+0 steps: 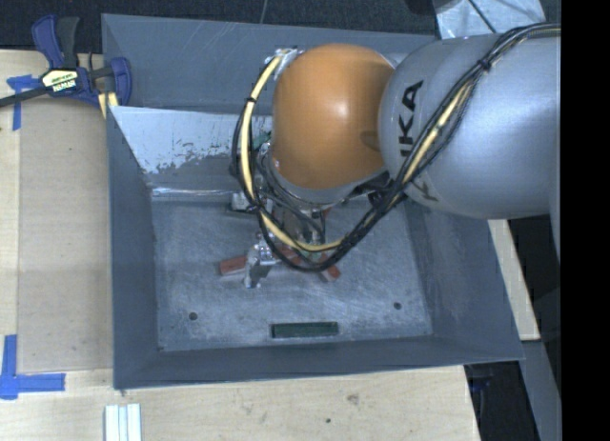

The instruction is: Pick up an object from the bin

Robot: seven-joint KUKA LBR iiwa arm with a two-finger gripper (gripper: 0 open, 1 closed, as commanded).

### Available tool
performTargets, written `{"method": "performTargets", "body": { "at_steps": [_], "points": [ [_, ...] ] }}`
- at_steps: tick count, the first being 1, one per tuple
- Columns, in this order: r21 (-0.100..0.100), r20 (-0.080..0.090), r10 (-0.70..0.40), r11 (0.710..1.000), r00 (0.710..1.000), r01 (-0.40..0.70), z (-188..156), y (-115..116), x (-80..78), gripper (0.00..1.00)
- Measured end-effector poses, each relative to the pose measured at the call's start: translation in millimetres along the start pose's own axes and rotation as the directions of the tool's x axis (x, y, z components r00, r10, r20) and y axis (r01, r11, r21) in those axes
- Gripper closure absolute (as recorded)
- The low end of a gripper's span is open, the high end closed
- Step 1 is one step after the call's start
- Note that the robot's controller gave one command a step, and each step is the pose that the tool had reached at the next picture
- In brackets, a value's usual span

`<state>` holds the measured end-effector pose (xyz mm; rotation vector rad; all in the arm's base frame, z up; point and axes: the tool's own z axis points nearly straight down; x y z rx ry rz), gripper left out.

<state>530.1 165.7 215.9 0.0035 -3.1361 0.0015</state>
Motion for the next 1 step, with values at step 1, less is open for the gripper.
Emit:
{"method": "performTargets", "body": {
  "at_steps": [1],
  "points": [
    [-0.002, 0.008, 0.002, 1.0, 1.0, -0.002, -4.4, -0.5, -1.8, 0.0]
  ]
}}
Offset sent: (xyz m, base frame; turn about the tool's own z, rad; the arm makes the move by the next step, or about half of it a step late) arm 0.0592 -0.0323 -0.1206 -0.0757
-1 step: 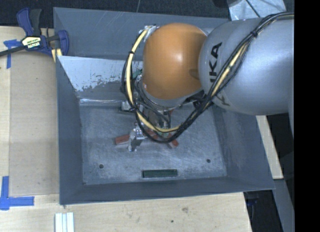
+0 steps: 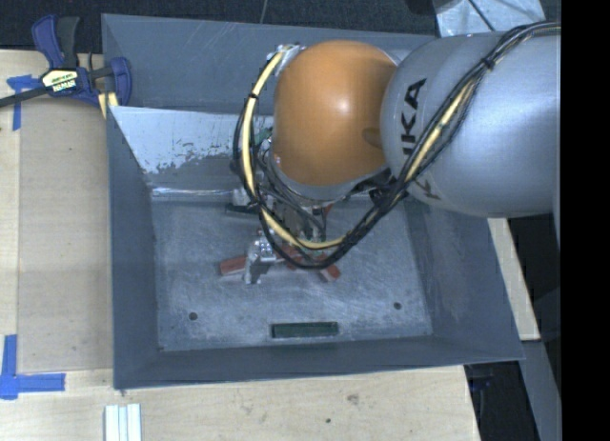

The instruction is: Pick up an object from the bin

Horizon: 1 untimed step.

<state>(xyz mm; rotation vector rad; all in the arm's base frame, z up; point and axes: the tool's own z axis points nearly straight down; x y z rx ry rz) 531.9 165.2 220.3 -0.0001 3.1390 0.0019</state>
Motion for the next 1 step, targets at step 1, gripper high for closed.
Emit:
{"method": "performTargets", "body": {
  "at_steps": [1],
  "points": [
    [0.0, -0.002, -0.076, 0.997, 0.997, 0.076, 125.1, -32.5, -57.6, 1.0]
  ]
}}
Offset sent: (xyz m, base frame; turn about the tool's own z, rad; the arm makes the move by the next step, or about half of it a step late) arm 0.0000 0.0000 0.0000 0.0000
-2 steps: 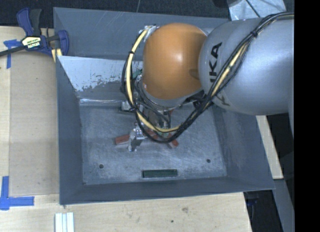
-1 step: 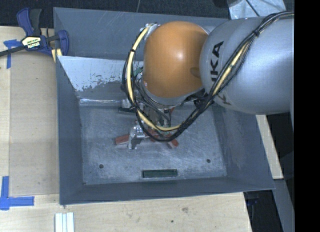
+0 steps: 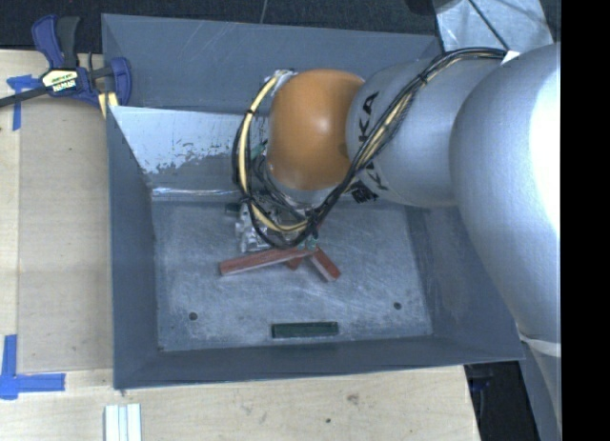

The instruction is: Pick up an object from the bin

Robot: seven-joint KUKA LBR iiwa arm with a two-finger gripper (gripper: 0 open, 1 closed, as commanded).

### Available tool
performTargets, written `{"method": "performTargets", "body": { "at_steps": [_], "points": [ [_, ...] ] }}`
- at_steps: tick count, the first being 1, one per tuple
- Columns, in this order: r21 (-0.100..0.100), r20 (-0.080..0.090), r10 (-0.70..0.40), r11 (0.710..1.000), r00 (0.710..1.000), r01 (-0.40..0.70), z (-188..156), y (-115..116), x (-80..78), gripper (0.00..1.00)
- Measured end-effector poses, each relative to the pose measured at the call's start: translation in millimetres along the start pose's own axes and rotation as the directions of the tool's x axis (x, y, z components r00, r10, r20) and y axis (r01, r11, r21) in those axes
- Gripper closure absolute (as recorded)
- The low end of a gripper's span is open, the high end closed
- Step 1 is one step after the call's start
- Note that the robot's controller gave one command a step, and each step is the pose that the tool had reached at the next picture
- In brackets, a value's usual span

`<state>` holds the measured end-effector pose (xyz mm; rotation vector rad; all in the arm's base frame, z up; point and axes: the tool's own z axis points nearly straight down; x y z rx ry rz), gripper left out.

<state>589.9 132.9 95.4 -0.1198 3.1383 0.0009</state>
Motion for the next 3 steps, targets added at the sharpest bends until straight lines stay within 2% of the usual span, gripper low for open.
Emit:
{"method": "performTargets", "body": {
  "at_steps": [1, 2, 3],
  "points": [
    [0.0, 0.0, 0.0, 1.0, 1.0, 0.0, 0, 0, -0.2, 0.0],
    [0.0, 0.0, 0.0, 1.0, 1.0, 0.0, 0, 0, -0.1, 0.0],
    [-0.004, 0.012, -0.067, 0.998, 0.998, 0.068, 11, -36, 22.6, 0.0]
  ]
}}
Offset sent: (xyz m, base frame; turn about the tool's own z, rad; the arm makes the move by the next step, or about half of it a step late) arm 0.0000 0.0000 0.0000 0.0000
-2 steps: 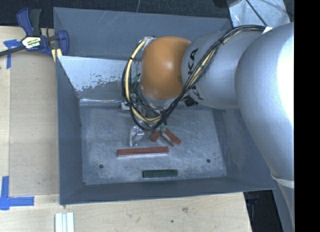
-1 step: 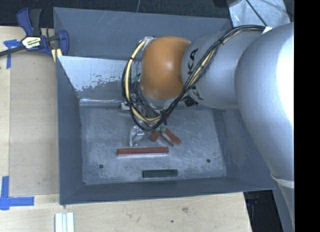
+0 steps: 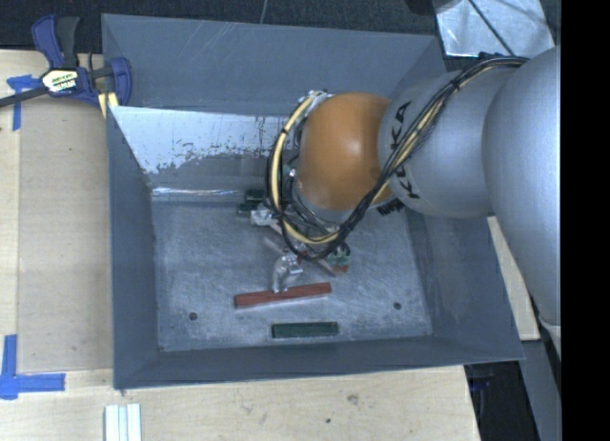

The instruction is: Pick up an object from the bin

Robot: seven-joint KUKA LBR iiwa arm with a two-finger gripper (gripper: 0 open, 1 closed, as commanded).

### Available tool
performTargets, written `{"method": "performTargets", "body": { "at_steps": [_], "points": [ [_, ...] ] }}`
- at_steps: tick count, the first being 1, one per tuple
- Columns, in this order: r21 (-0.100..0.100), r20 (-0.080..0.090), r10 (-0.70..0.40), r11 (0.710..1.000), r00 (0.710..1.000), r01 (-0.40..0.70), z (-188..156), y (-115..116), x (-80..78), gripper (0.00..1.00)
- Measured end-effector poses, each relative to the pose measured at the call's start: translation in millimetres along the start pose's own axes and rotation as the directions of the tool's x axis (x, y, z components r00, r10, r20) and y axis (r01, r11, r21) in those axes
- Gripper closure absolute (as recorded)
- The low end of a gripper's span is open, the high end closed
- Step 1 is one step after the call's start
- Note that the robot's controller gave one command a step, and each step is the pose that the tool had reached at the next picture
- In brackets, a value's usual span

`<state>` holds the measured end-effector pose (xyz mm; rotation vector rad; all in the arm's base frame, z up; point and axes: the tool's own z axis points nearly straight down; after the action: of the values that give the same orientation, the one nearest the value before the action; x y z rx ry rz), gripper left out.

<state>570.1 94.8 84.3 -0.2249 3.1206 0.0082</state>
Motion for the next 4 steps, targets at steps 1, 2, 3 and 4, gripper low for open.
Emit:
{"method": "performTargets", "body": {
  "at_steps": [1, 2, 3, 4],
  "points": [
    [0.01, -0.005, -0.156, 0.988, 0.988, 0.156, 6, 7, 41.7, 0.0],
    [0.007, 0.007, -0.204, 0.979, 0.979, 0.204, 5, 49, 57.6, 0.0],
    [0.0, 0.001, -0.269, 0.963, 0.963, 0.269, -1, 15, 67.4, 0.0],
    [-0.004, -0.016, -0.433, 0.902, 0.901, 0.433, -59, -41, 63.6, 0.0]
  ]
}}
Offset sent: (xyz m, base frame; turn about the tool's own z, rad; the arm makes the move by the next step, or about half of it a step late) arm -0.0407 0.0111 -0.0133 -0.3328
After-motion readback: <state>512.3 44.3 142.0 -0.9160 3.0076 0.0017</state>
